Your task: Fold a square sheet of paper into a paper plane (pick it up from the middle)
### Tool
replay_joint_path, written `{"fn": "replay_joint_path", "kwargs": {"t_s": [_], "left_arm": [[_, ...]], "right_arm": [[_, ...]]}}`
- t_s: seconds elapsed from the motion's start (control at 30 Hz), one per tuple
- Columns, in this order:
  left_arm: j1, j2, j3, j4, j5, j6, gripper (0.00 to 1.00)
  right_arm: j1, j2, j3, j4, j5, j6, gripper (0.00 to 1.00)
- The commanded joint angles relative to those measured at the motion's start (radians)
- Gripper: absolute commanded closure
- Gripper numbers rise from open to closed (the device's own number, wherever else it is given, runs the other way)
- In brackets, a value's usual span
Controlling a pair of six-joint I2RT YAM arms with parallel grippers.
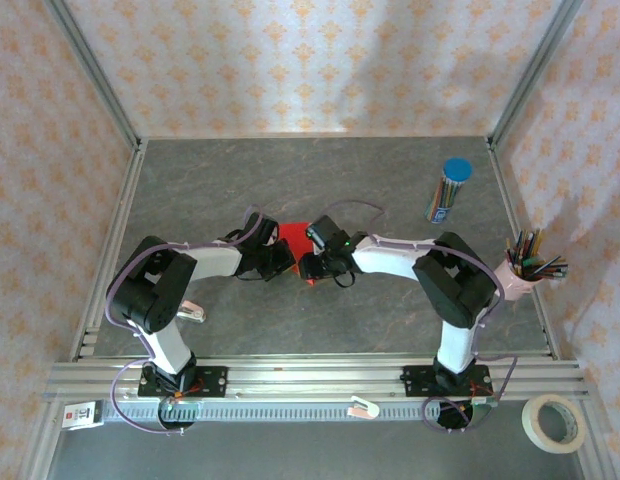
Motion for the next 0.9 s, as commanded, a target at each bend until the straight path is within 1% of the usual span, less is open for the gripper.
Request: {"fn": "replay_joint_path", "kwargs": {"t_s": [0.0,0.17,0.53,0.87], "left_arm": [[-0.009,0.015,-0.002,-0.004,-0.011,0.006,0.98],[-0.010,0.015,0.002,-0.002,-0.004,0.006,0.98],[-0.009,-0.017,0.033,0.041,0.021,0.008,0.96],[-0.009,0.008,0.038,0.063,0.035,0.018,0.96]], "right_arm": [[0.011,0.016,0.027,-0.037,0.012,0.020,0.60],[0.017,0.039,0.032,-0.060,0.028,0.034,0.61],[0.028,0.079,0.018,-0.094,0.078,0.045,0.70],[0.037,0.085,-0.002,-0.095,0.103,0.053,0.75]]}}
